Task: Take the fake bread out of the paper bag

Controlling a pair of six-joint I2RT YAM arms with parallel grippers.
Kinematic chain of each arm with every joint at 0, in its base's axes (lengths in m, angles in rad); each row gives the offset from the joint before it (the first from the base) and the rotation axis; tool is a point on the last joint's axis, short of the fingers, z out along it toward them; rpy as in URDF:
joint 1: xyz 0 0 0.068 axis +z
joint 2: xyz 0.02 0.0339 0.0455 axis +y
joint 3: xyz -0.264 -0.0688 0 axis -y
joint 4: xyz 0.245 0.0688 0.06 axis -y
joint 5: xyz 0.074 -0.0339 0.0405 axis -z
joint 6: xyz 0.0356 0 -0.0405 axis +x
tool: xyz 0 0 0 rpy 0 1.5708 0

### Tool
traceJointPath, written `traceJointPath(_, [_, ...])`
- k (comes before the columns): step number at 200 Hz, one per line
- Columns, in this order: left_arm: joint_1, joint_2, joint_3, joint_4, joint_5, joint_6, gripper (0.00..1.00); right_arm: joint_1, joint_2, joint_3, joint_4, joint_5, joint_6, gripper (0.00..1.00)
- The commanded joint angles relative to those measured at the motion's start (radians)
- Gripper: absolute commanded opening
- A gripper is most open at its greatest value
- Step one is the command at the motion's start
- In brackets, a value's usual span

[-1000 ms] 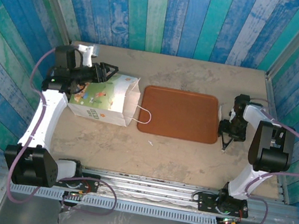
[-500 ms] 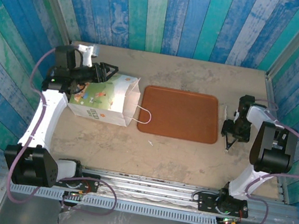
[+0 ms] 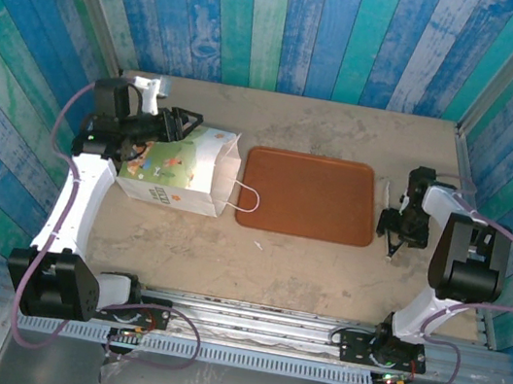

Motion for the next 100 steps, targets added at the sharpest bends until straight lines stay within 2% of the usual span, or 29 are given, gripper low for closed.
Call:
traceJointPath(1, [-0.003,-0.024,0.008,-0.01,0.003,0.023,0.61,-0.016,0.066,0.001,0.041,0.034,0.0,0.84])
traceJointPath(100, [-0.003,-0.029,0.002,-0.005,-0.001,0.012,0.61,-0.034,0.11,-0.009,0.071,-0.01,-0.019,0.78])
